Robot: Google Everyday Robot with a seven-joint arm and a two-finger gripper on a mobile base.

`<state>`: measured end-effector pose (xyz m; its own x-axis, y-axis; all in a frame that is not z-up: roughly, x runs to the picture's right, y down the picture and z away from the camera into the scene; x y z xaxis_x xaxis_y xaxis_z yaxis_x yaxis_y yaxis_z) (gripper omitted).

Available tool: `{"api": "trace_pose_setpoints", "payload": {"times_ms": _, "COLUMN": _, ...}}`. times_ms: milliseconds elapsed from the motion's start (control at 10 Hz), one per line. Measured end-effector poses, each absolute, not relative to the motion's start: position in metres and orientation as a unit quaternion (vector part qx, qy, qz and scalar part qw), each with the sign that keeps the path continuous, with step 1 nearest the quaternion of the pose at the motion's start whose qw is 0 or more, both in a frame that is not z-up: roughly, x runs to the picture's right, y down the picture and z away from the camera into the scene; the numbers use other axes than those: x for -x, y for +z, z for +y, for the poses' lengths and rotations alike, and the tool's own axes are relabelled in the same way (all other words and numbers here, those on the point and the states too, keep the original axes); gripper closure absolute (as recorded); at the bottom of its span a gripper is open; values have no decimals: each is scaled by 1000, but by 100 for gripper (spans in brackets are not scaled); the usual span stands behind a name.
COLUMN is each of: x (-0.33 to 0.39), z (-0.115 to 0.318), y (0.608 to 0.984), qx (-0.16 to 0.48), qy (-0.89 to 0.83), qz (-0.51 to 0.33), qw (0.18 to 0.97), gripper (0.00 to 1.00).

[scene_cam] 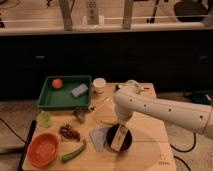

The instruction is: Place banana in metal cup

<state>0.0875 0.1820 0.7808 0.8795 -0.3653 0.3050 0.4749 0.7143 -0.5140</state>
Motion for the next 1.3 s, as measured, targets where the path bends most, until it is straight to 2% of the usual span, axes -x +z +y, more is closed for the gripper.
{"api": "trace_pose_setpoints", "payload": {"times_ms": 200, "x": -85, "z": 182, "y": 778, "qx": 300, "qy": -234, "qz": -91, "qw": 920, "gripper": 66}}
{"api": "trace_pose_setpoints", "payload": {"times_ms": 500, "x": -76, "z": 182, "y": 776, "qx": 296, "qy": -245, "qz": -90, "qw": 919, "gripper": 81}}
{"api": "trace_pose_setpoints", "payload": {"times_ms": 700, "x": -64, "z": 180, "y": 774, "qx": 293, "qy": -255, "qz": -91, "qw": 917, "gripper": 88}}
{"api": "trace_pose_setpoints", "payload": {"times_ms": 1000, "x": -53, "z": 182, "y": 771, "qx": 294, "qy": -264, "qz": -89, "qw": 914, "gripper": 95}}
{"api": "trace_pose_setpoints", "payload": {"times_ms": 1300, "x": -32, "z": 183, "y": 770, "qx": 291, "qy": -274, "qz": -90, "qw": 912, "gripper": 95}}
